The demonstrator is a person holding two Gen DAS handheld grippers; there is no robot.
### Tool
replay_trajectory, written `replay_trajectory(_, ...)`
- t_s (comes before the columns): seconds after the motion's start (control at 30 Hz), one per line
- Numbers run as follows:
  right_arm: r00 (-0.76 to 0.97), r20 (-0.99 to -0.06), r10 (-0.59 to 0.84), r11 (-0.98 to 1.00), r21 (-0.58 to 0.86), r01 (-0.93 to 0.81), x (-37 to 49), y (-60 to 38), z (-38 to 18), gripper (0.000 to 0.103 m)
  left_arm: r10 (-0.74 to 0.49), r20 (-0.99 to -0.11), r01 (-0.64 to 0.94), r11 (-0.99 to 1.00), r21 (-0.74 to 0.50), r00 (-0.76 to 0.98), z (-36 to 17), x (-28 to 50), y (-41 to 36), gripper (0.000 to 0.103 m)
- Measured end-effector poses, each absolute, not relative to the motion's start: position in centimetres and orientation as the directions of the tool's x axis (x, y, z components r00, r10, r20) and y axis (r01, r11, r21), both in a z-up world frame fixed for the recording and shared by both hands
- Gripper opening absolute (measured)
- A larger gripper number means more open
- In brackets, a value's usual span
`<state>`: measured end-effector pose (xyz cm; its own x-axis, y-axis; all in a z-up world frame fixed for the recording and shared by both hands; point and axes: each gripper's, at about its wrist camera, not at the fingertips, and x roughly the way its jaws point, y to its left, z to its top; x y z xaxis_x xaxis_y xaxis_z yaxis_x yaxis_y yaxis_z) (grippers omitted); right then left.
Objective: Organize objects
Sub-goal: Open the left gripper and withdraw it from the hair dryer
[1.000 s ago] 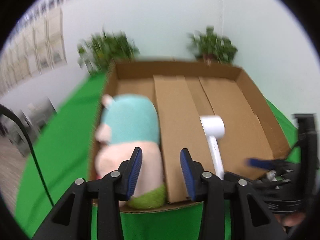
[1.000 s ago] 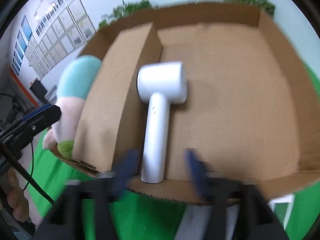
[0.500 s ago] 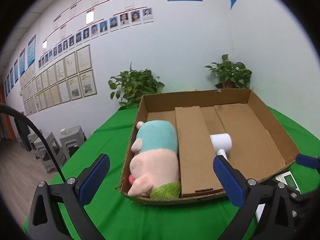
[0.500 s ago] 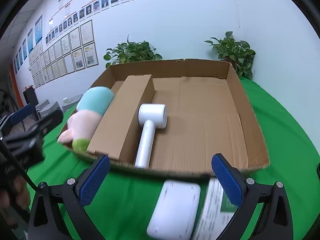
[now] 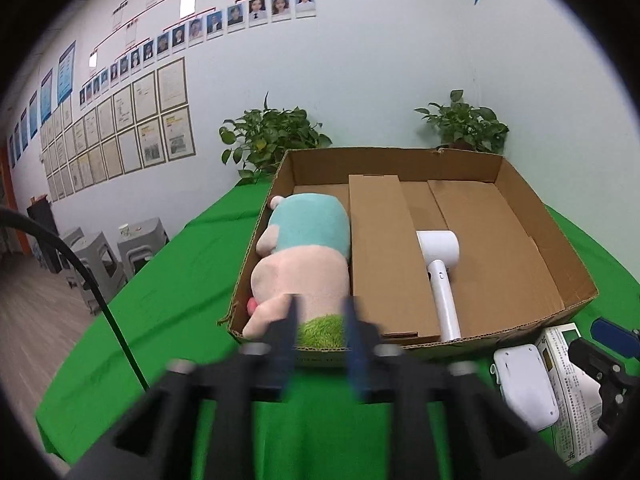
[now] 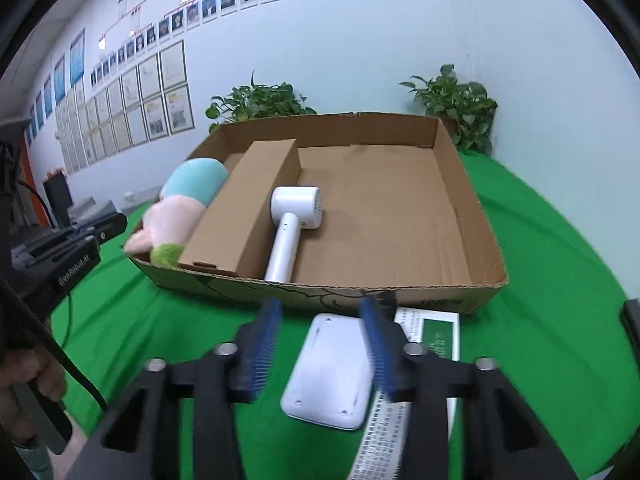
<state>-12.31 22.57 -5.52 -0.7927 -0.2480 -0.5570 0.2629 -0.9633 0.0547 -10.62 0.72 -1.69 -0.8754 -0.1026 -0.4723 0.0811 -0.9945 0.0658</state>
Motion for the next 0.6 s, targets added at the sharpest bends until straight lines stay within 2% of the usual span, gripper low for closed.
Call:
replay_trajectory(0.03, -0.789, -0.558, -0.258, -0.961, 0.060, 0.271, -12.3, 22.6, -5.5, 0.048, -0.103, -0.465, 0.084, -0.995, 0.062, -0.879, -1.6, -10.5, 0.7, 0.091)
replay_trajectory(0.07, -0.790, -0.559, -0.252, -0.962, 0.057, 0.267, -12.3, 22.6, -5.5, 0.077, -0.112, -0.444, 0.094, -0.994, 0.063, -0.889, -1.5, -10.2, 0.6, 0.094)
replay_trajectory(0.1, -0.794, -0.556, -0.246, -0.964, 0.053, 0.262, -12.2, 22.6, -5.4, 0.096, -0.120, -0.423, 0.103, -0.993, 0.064, -0.898, -1.4, -9.9, 0.7, 0.094)
replay_trajectory(0.13, -0.809, -0.534, -0.244, -0.965, 0.052, 0.257, -12.0, 22.8, -5.3, 0.103, -0.120, -0.419, 0.099, -0.993, 0.071, -0.900, -1.3, -9.9, 0.8, 0.094)
replay_trajectory(0.33, -0.799, -0.550, -0.241, -0.966, 0.060, 0.250, -12.0, 23.1, -5.5, 0.103, -0.102, -0.470, 0.078, -0.995, 0.069, -0.877, -1.9, -10.5, 0.7, 0.094)
replay_trajectory(0.6, -0.771, -0.569, -0.286, -0.956, 0.114, 0.271, -11.9, 23.4, -6.2, 0.103, -0.086, -0.489, 0.066, -0.996, 0.059, -0.868, -2.2, -10.8, 0.7, 0.094)
